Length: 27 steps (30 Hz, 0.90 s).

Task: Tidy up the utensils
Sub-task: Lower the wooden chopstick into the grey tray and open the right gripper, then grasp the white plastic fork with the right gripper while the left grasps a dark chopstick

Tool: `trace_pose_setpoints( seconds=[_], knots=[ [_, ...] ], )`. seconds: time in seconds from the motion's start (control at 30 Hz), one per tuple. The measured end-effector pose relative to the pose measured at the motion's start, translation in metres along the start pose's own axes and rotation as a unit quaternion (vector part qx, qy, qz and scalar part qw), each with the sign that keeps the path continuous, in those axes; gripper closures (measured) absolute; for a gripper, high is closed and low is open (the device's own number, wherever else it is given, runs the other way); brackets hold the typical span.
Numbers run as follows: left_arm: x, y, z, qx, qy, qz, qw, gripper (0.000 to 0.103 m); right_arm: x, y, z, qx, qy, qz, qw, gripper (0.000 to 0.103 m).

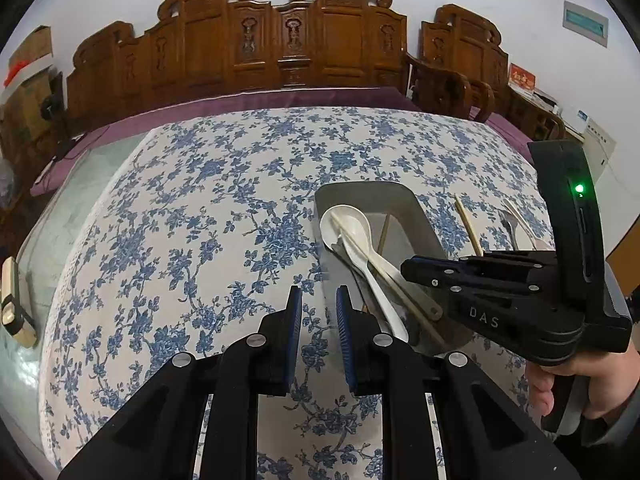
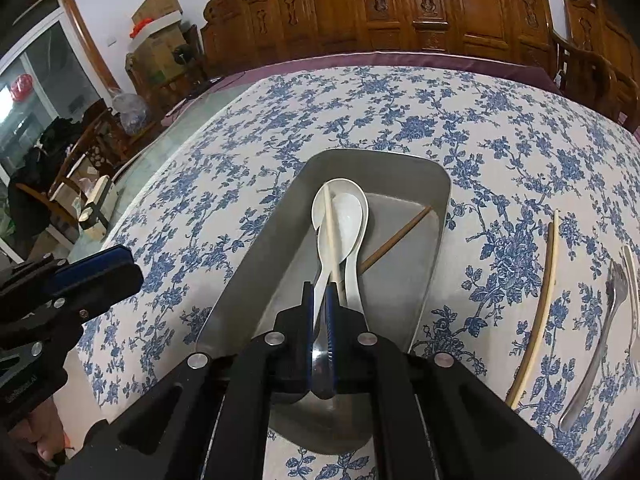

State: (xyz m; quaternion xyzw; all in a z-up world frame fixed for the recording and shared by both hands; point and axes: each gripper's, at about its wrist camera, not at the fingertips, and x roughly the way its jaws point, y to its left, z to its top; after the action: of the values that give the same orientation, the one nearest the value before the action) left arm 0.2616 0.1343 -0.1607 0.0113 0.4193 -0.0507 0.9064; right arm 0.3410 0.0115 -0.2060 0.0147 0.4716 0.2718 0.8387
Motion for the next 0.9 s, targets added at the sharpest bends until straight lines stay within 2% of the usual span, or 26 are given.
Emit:
trace_pose_setpoints(
  seconds=[0.07,0.1,0.3,0.47,0.67,0.9],
  knots=[
    [-0.001,-0.002,0.000,0.002,-0.001,0.000,1.0000,0.087,-0.004,0.001,-0.001,-0.005,-0.003,0.003,1.000,0.086],
    [-0.001,-0.002,0.000,0.003,-0.002,0.000,1.0000,0.087,-0.008,0.001,-0.003,-0.009,-0.004,0.002,1.000,0.085],
    [-0.006,-0.011,0.001,0.011,-0.008,-0.002,0.9999,0.087,-0.038,-0.010,-0.017,-0.022,-0.016,0.002,1.000,0.085],
    [-0.015,-0.026,0.001,0.021,-0.015,-0.009,0.9996,0.086,-0.079,-0.031,-0.038,-0.029,-0.035,-0.003,0.999,0.085],
    [-0.021,-0.048,0.003,0.027,-0.021,-0.020,0.9992,0.085,-0.119,-0.072,-0.068,-0.033,-0.044,-0.039,0.998,0.085],
    [-0.017,-0.080,0.003,0.022,-0.018,-0.040,0.9988,0.085,-0.143,-0.121,-0.090,-0.029,-0.047,-0.082,0.995,0.085]
  ],
)
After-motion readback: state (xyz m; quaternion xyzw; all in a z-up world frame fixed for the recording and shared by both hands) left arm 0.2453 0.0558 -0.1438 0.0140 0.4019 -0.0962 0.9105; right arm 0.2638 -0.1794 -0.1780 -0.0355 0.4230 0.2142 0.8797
